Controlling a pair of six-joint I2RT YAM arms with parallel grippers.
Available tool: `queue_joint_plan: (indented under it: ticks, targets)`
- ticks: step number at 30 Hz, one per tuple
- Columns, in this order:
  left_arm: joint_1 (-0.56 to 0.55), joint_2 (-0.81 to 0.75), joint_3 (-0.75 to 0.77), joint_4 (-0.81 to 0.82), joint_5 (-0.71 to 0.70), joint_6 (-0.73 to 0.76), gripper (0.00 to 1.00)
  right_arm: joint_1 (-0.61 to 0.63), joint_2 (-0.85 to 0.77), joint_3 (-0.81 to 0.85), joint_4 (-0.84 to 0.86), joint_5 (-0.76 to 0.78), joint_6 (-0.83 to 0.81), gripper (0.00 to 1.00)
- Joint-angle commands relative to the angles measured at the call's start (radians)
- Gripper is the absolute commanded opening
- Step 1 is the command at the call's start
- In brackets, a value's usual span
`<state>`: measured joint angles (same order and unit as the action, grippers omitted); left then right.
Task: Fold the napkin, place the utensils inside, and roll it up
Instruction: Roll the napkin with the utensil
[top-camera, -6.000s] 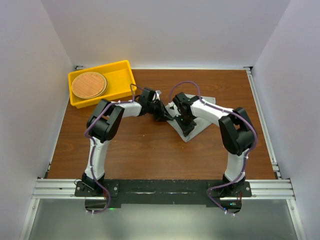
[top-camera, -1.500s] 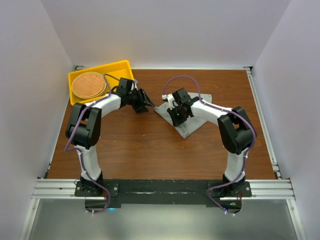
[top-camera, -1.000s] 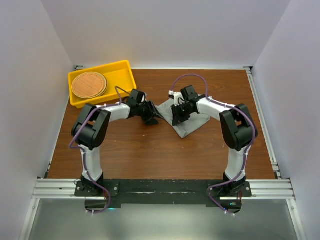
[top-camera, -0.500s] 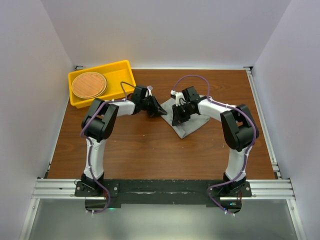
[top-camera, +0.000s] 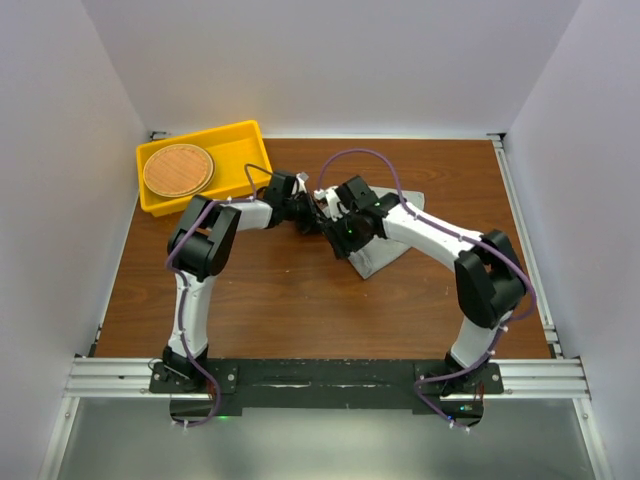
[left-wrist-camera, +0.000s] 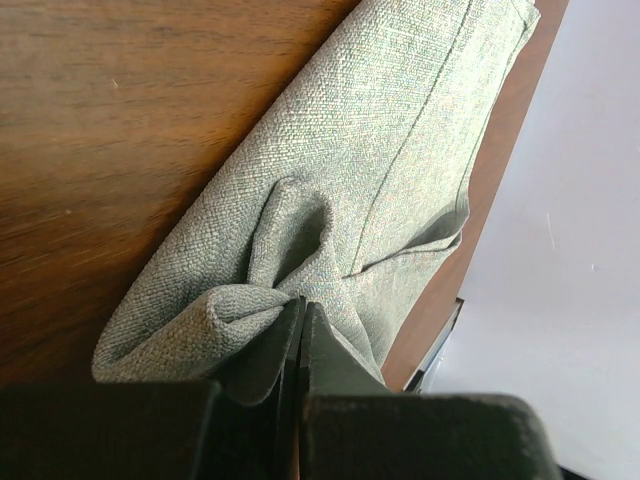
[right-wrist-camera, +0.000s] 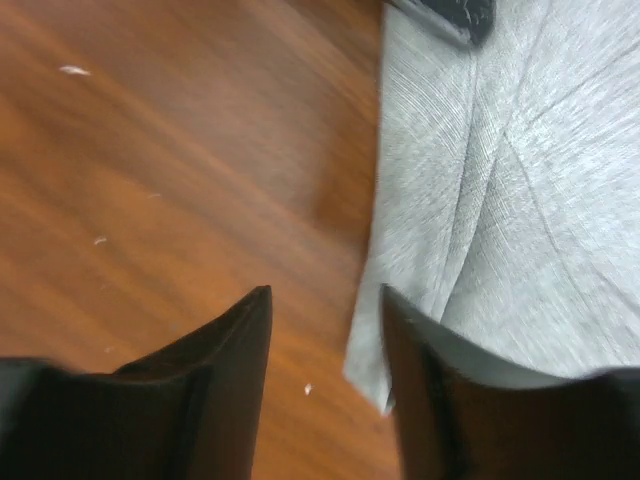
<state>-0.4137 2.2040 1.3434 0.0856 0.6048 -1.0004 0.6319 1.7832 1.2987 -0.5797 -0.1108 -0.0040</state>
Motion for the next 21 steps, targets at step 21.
queue_joint_plan:
  ticks: [21]
  targets:
    - [0.001,0.005,-0.052,-0.121,-0.106,0.036,0.0,0.037,0.082,0.143,-0.014,0.137,0.016,0.7]
